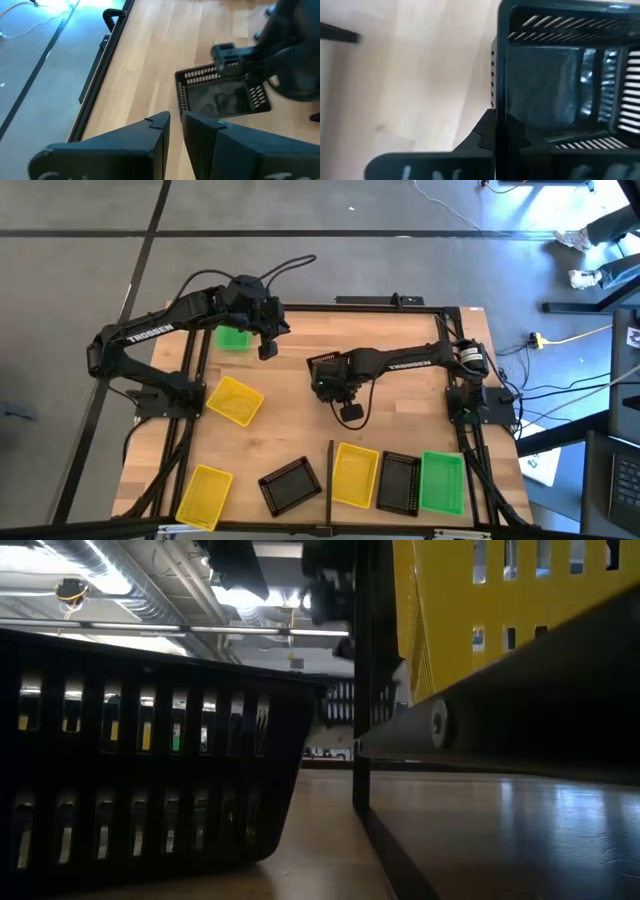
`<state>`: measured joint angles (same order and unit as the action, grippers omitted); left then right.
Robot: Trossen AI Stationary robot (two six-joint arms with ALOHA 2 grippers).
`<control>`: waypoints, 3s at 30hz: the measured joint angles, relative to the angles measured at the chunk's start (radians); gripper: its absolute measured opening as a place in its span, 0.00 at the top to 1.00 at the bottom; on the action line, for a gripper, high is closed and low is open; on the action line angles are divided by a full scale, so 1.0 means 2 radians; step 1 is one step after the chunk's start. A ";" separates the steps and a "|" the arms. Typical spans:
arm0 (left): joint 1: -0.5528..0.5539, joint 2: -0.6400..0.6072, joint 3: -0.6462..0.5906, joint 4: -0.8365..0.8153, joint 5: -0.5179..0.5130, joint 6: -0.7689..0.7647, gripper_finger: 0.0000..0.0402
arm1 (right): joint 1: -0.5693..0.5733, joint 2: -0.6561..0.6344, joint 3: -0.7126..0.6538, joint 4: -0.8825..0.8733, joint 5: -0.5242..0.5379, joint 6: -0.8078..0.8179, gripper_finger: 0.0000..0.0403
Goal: Stack baskets on shelf by color
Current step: Stack the top black bin on top of the black bin on the shelf
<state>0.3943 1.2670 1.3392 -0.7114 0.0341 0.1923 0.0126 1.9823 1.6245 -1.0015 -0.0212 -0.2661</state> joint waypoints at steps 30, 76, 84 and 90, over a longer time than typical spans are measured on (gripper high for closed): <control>0.000 -0.096 0.000 -0.007 -0.013 0.053 0.90 | 0.180 -0.070 0.272 -0.287 0.100 0.360 1.00; 0.085 -0.069 0.000 0.035 -0.076 0.009 0.90 | 0.373 -0.220 -0.055 0.044 -0.058 0.696 1.00; 0.085 -0.069 0.000 0.035 -0.076 0.010 0.90 | 0.373 -0.201 -0.055 0.037 -0.065 0.695 1.00; 0.085 -0.069 0.000 0.035 -0.076 0.009 0.90 | 0.373 -0.187 -0.055 0.016 -0.065 0.696 1.00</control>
<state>0.5636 1.1286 1.3392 -0.6422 -0.1181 0.2108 0.7578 1.6084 1.5139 -0.9701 -0.1520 1.1256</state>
